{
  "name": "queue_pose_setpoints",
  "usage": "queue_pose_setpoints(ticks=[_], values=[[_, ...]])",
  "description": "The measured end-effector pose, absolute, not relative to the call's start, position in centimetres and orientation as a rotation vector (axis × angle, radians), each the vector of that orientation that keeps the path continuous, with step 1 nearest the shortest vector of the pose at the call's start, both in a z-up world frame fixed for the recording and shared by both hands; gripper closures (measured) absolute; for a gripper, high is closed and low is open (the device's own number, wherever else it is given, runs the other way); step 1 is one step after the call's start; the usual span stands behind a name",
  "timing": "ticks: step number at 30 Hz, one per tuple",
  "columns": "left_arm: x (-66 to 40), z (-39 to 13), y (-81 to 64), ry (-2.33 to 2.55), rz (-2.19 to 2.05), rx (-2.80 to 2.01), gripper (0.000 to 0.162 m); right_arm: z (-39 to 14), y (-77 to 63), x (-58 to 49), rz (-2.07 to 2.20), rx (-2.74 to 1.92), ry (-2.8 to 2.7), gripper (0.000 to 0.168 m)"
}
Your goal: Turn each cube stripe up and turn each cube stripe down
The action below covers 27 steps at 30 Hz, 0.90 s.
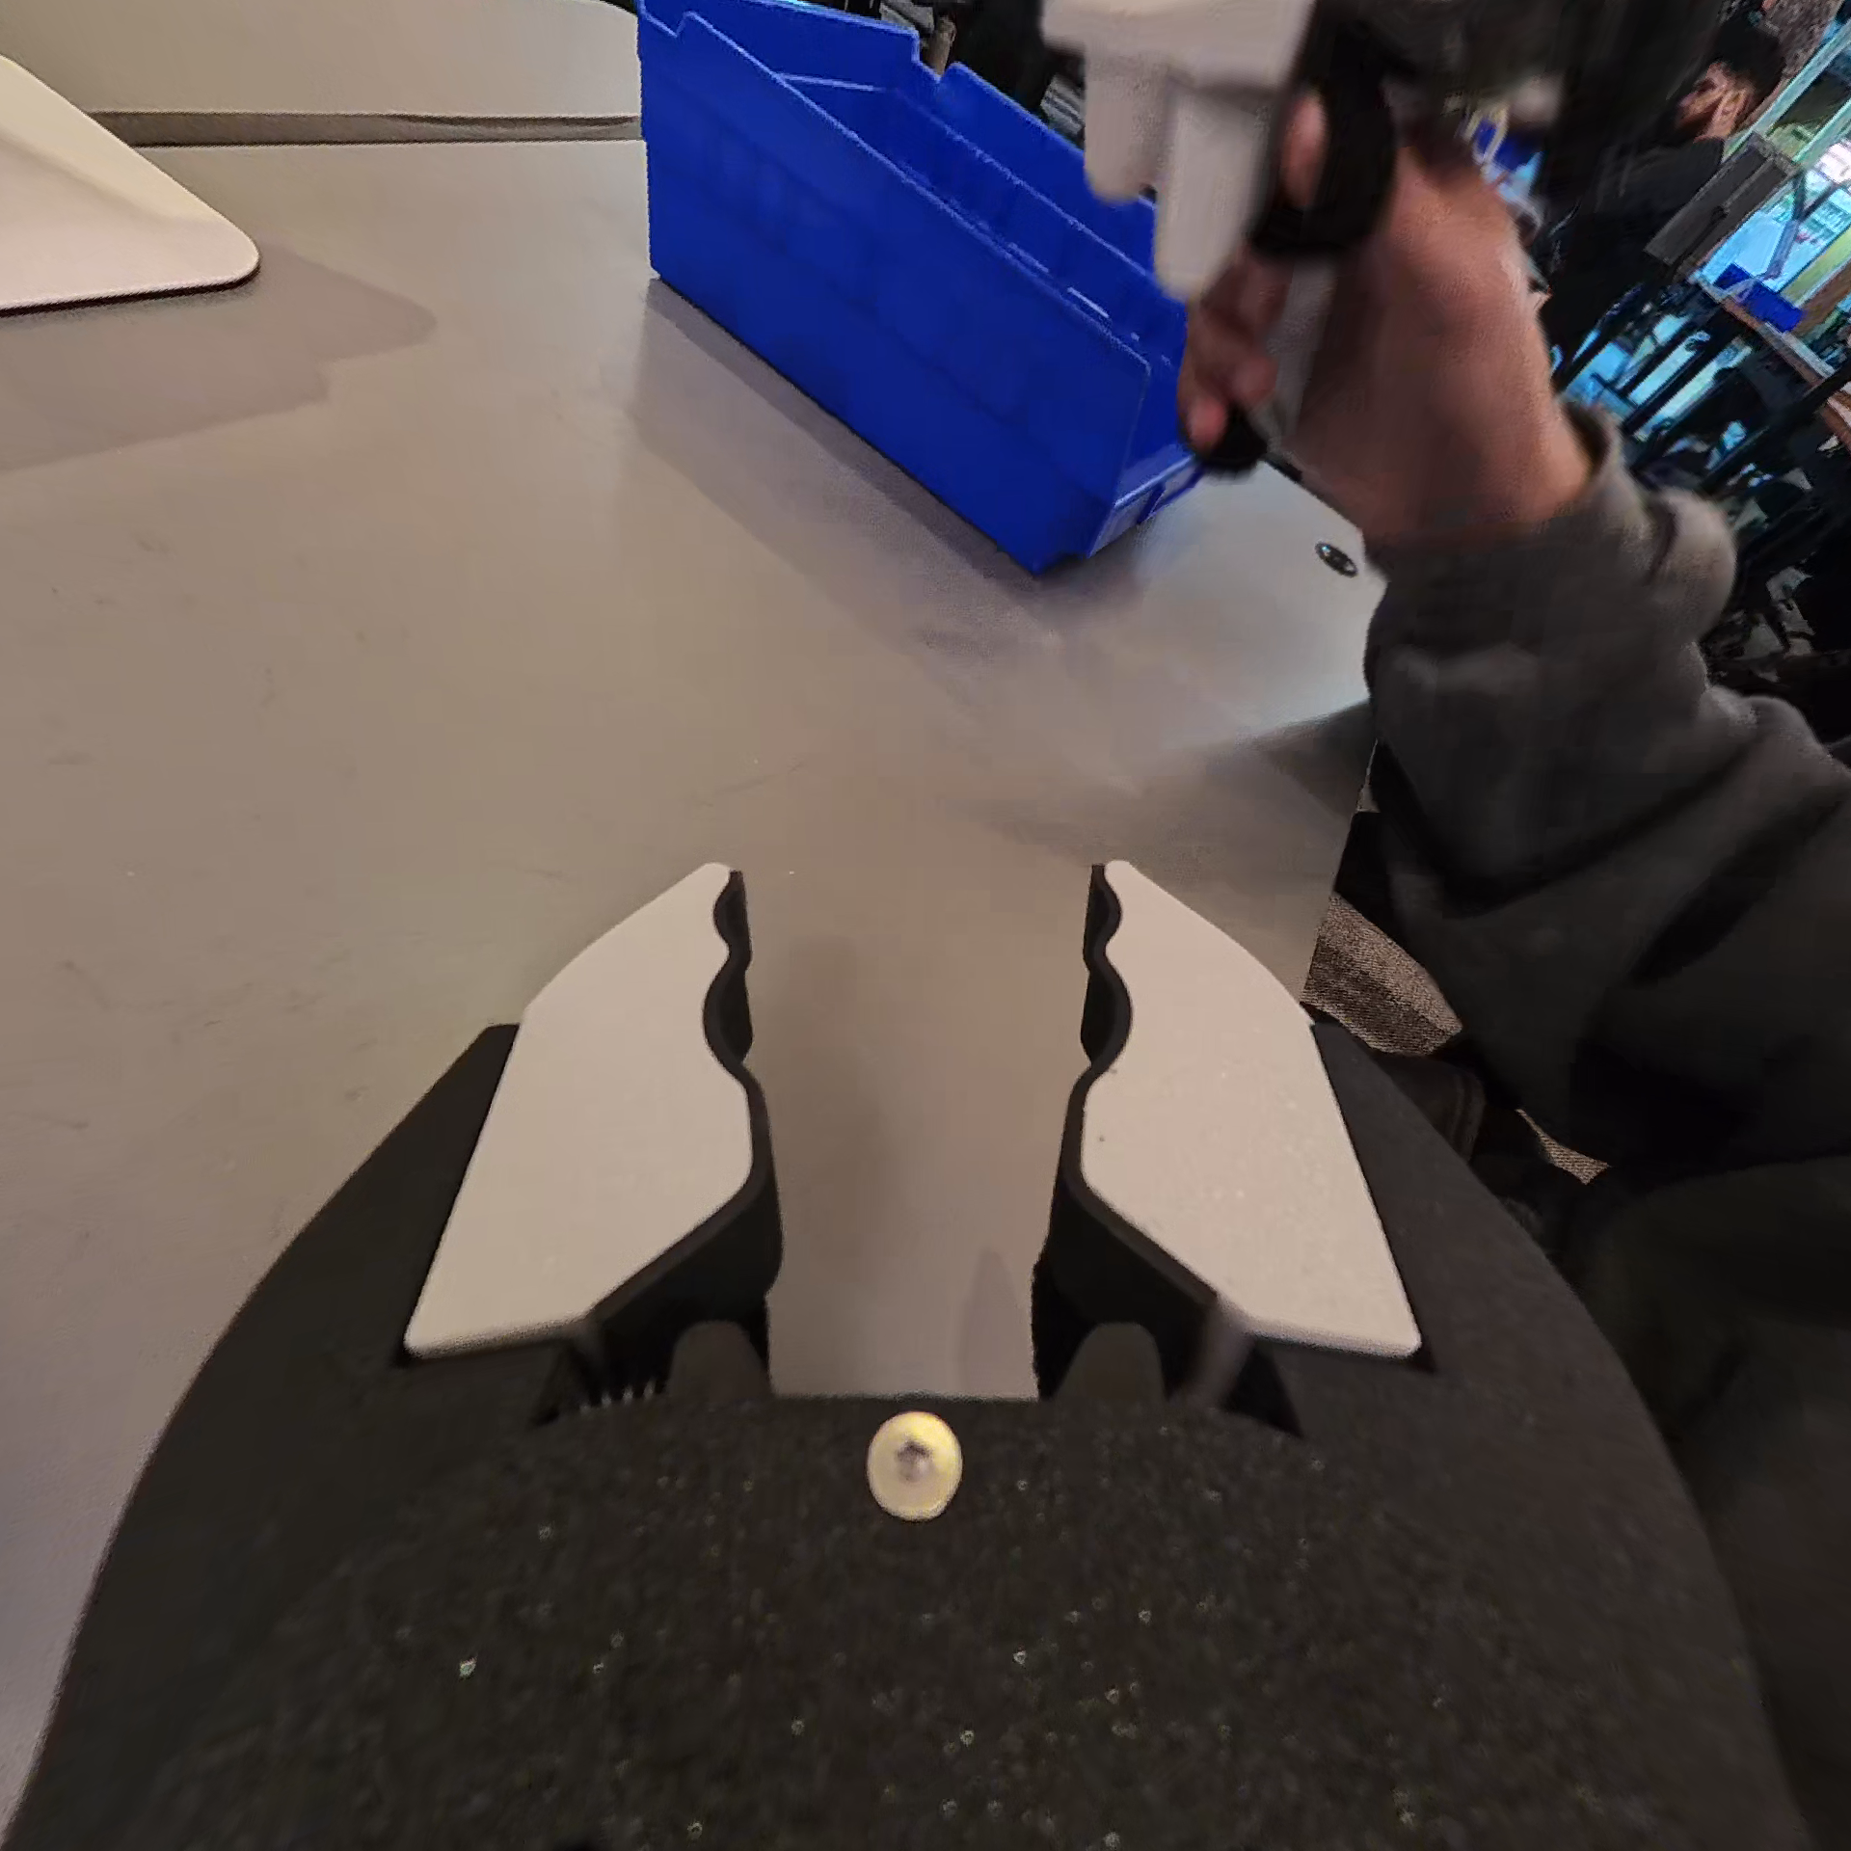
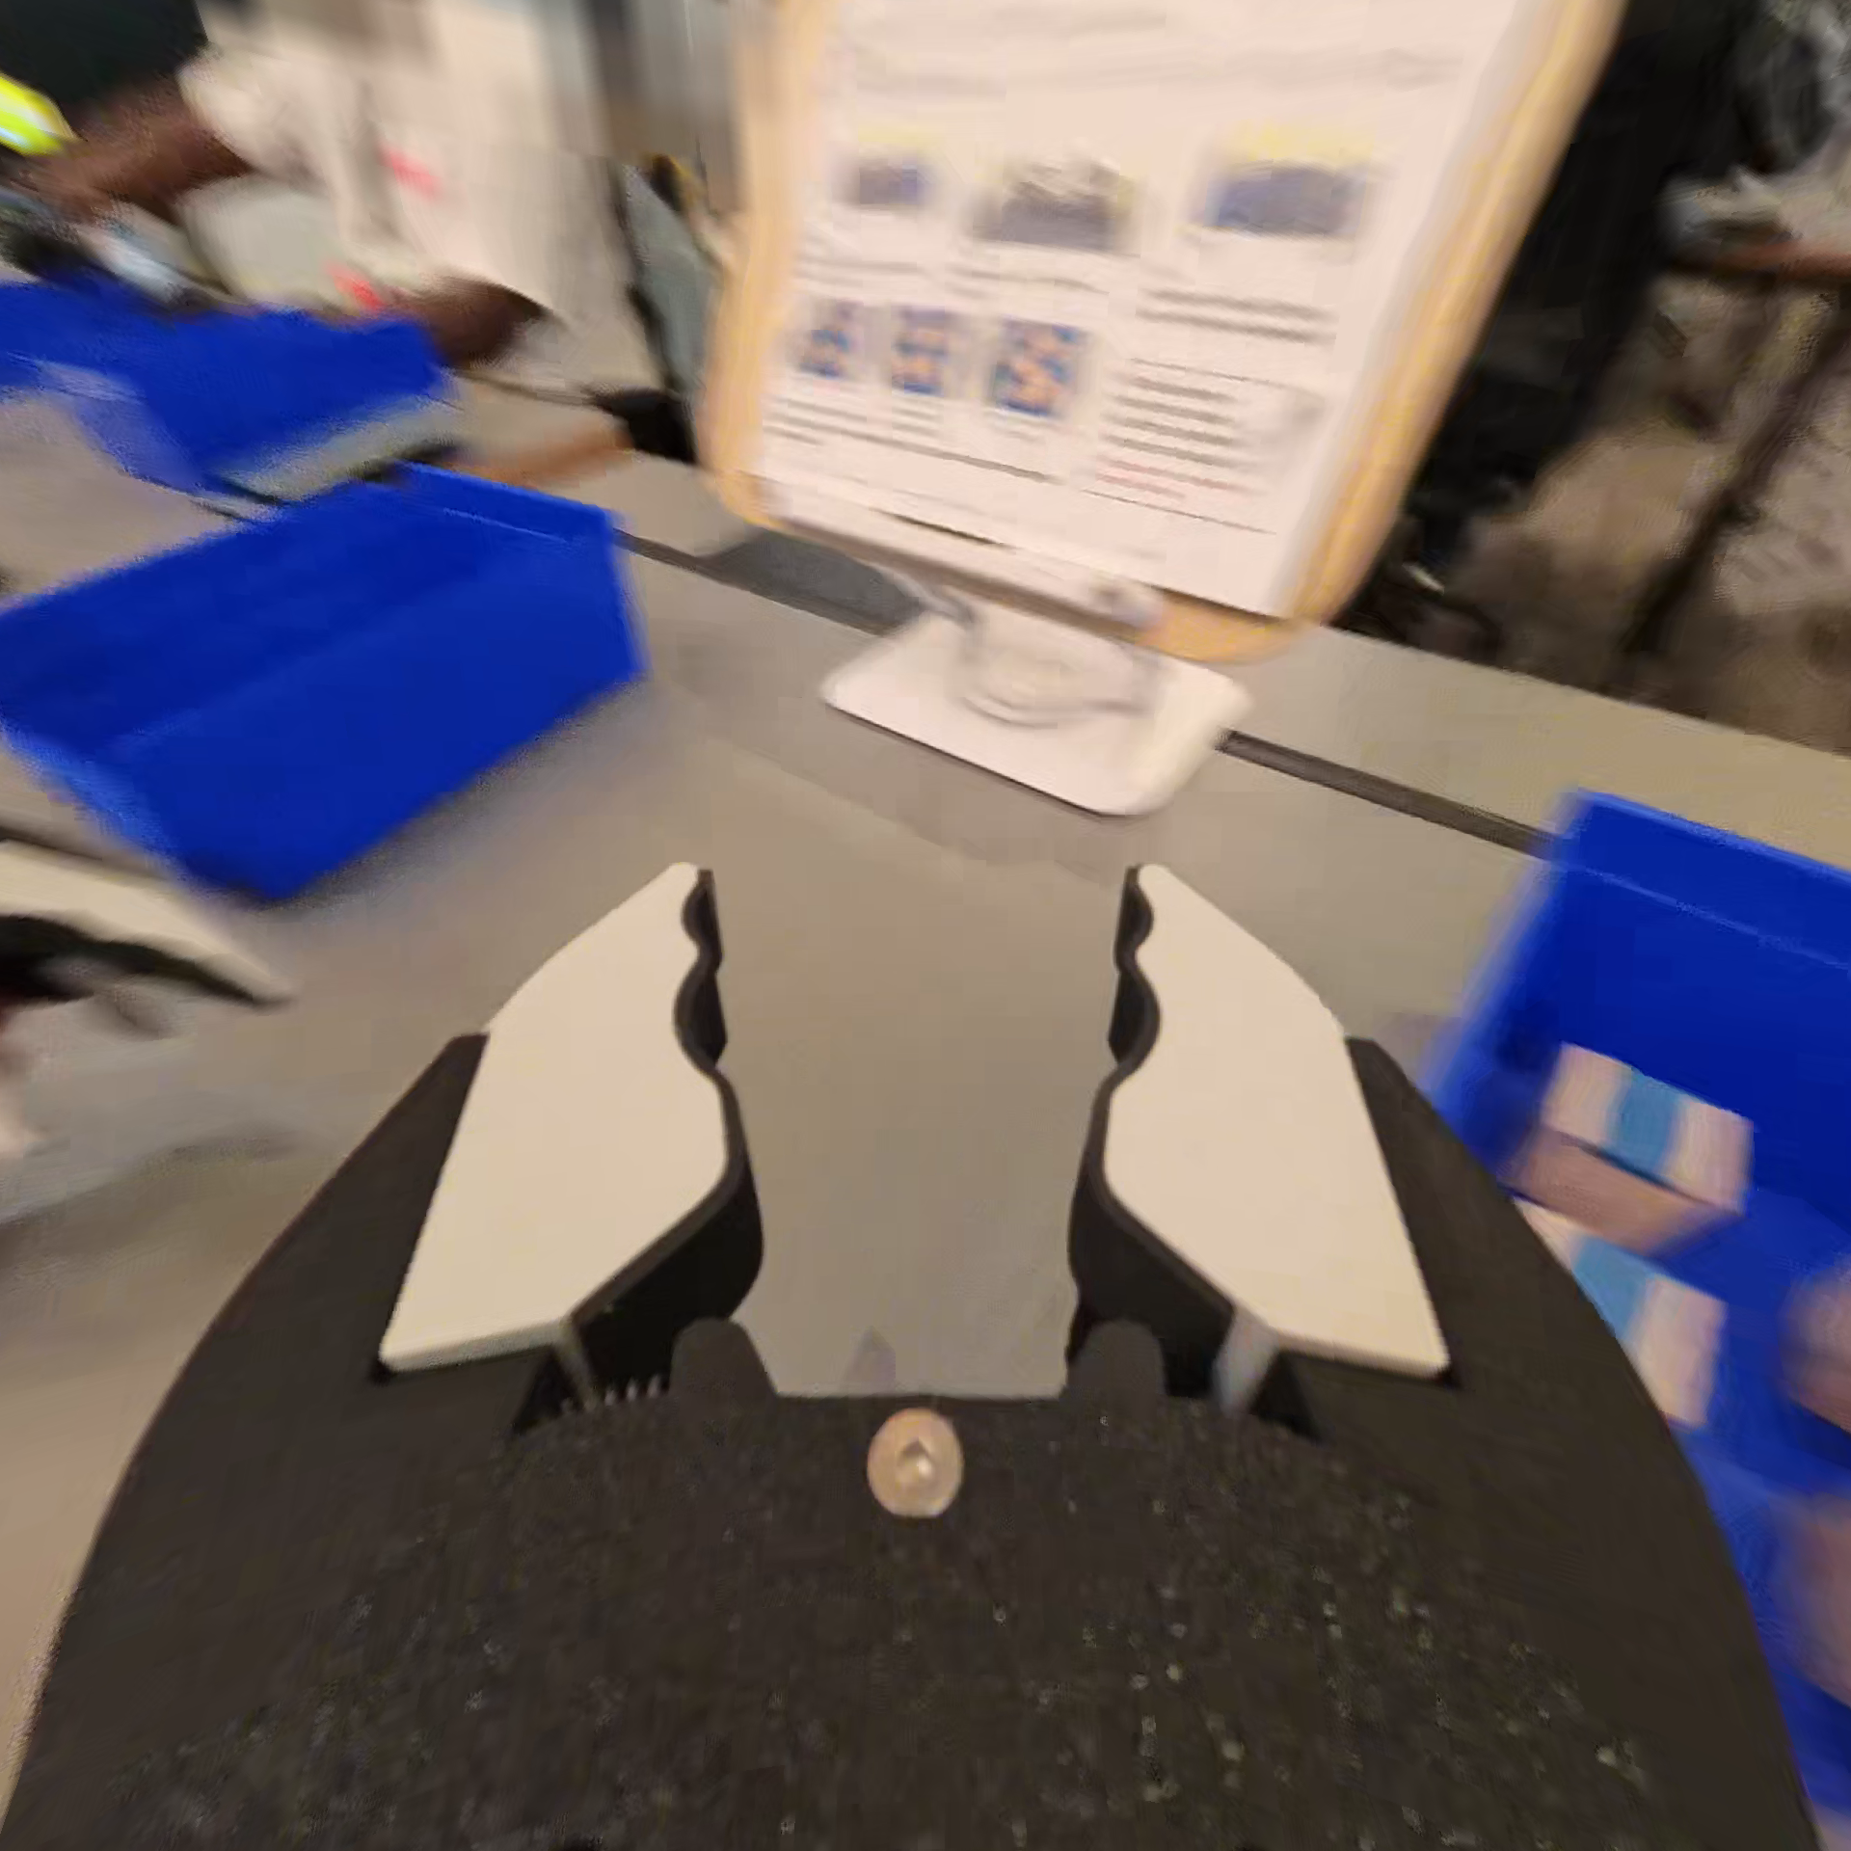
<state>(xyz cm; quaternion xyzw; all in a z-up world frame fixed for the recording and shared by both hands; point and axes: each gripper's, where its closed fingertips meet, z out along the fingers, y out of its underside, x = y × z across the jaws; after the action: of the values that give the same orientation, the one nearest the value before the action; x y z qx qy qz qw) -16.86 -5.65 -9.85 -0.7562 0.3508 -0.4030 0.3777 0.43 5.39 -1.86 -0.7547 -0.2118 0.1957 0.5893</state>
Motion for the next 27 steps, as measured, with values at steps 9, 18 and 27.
queue_pose_setpoints(ticks=[9, 18, 27], values=[[-16.9, -10.4, -5.5, 0.905, -0.980, -1.948, 0.099, -8.6, -0.9, -9.7, 0.340, -1.596, -0.787, 0.101], [-19.4, -5.1, -5.3, 0.863, -1.090, -1.911, 0.100, -9.8, -1.1, -9.5, 0.453, -1.661, -0.754, 0.103], [-38.3, -3.3, 10.6, 0.534, -0.255, -2.319, 0.093, -10.2, -1.4, -9.4, 0.475, -1.673, -0.783, 0.106]])
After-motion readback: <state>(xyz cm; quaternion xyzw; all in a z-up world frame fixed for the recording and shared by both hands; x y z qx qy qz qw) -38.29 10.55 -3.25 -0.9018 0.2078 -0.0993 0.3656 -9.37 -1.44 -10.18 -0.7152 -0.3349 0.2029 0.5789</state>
